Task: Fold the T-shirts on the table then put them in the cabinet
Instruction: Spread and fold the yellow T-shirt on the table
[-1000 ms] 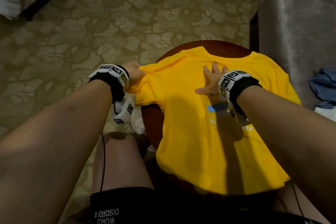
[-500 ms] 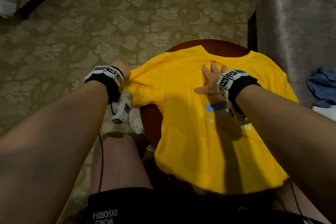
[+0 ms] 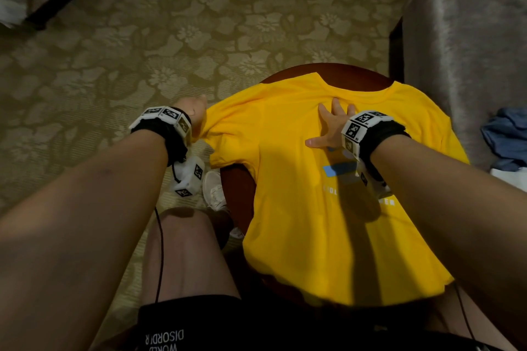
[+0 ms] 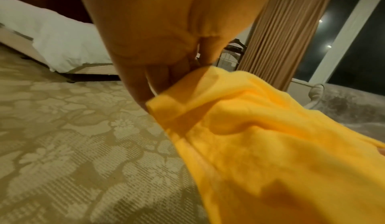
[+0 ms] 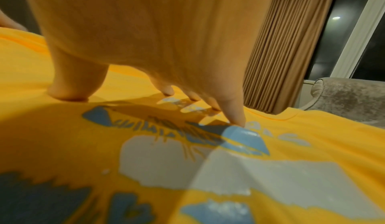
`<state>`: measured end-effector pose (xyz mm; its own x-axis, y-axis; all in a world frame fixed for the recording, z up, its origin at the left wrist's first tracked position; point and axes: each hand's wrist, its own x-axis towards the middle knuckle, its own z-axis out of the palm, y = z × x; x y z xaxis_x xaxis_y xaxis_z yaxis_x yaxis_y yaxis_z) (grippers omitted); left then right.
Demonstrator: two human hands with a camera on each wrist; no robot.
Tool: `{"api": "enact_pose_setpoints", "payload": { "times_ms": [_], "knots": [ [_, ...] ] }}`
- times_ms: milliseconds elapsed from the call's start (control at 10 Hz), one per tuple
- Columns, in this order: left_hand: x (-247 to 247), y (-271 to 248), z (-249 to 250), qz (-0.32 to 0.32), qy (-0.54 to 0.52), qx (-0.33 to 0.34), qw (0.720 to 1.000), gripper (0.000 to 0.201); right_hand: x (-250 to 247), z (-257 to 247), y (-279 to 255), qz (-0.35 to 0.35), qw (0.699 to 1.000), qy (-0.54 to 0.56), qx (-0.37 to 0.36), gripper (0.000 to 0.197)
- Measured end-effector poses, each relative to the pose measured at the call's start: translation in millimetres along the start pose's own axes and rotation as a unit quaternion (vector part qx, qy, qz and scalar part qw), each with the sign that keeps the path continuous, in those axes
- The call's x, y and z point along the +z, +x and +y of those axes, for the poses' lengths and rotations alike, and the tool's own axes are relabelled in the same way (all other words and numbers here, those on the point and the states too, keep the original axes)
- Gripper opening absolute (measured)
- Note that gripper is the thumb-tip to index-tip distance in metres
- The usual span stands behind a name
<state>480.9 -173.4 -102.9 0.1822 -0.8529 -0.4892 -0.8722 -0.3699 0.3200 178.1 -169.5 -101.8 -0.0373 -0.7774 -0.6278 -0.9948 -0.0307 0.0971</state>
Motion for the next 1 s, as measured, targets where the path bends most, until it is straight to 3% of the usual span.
{"api": "enact_pose_setpoints", "payload": {
  "times_ms": [100, 200, 400, 500, 600, 700, 800, 900, 1000],
  "knots": [
    [-3.0, -4.8, 1.0, -0.122, -0.087, -0.051, 0.987, 0.066, 0.2, 0.7, -0.1, -0.001, 1.0, 0.006, 0.001, 0.108],
    [1.2, -3.5, -4.5, -0.121, -0.04, -0.045, 0.991, 0.022, 0.7, 0.7, 0.3, 0.0, 1.0, 0.008, 0.0, 0.109],
    [-1.6, 0.5, -9.8, 0.025, 0.002, -0.034, 0.999, 0.024, 0.6, 0.5, 0.5, 0.0, 1.0, 0.006, 0.001, 0.109],
    [-2.7, 5.1, -8.2, 0.03, -0.063, -0.047, 0.996, 0.032, 0.4, 0.4, 1.2, -0.001, 1.0, 0.004, 0.003, 0.109],
    [-3.1, -6.3, 0.6, -0.031, -0.238, -0.089, 0.967, 0.048, 0.2, 0.7, 1.3, -0.003, 1.0, 0.003, 0.004, 0.109],
    [-1.3, -10.3, 0.4, -0.039, -0.208, -0.101, 0.972, 0.022, 0.2, 0.0, 1.3, -0.001, 1.0, 0.001, 0.004, 0.108],
    [0.1, -11.6, -6.3, -0.04, -0.228, -0.116, 0.966, 0.03, 0.6, -0.4, 0.6, 0.0, 1.0, 0.0, 0.005, 0.108],
    [-4.9, -19.2, -4.4, -0.032, -0.307, -0.142, 0.941, 0.023, 0.2, -0.4, -0.5, 0.002, 1.0, -0.002, 0.004, 0.107],
    [-11.0, -18.7, -0.1, -0.019, -0.347, -0.129, 0.929, 0.027, 0.2, -0.3, -0.5, 0.005, 1.0, 0.001, 0.0, 0.107]
  ]
}}
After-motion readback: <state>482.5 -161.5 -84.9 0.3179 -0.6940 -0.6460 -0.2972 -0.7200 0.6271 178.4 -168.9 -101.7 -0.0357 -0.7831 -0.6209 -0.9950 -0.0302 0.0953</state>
